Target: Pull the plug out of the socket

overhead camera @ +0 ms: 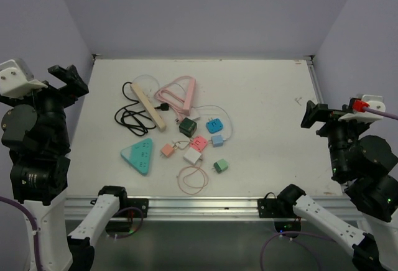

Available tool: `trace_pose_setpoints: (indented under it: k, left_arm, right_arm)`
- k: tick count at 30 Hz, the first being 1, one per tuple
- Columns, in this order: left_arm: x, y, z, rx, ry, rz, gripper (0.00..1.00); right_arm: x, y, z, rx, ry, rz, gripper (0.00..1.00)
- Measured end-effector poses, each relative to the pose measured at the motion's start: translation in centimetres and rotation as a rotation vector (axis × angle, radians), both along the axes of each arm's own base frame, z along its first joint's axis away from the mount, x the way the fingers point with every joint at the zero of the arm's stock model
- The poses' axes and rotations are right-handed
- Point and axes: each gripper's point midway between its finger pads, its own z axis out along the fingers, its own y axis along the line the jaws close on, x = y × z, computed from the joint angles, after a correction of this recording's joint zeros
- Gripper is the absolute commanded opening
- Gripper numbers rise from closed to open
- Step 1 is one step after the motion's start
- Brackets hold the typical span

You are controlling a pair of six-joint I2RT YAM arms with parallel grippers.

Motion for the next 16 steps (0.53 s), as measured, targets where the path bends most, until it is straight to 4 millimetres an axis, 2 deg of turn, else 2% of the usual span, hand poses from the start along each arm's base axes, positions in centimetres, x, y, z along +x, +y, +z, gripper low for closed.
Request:
trace_pose_setpoints:
  k: [9,16]
  left_arm:
    - [0.8,-0.3,0.3,0.005,0.009,-0.013,1.00]
    - [1.8,-1.1,-0.3,0.008,0.035,-0.045,1.00]
  right_arm:
    - [0.4,0.2,1.0,0.014,-0.036,-0.001,0.99]
    - [1.6,1.5,0.7,0.009,-0.021,0.018,0.99]
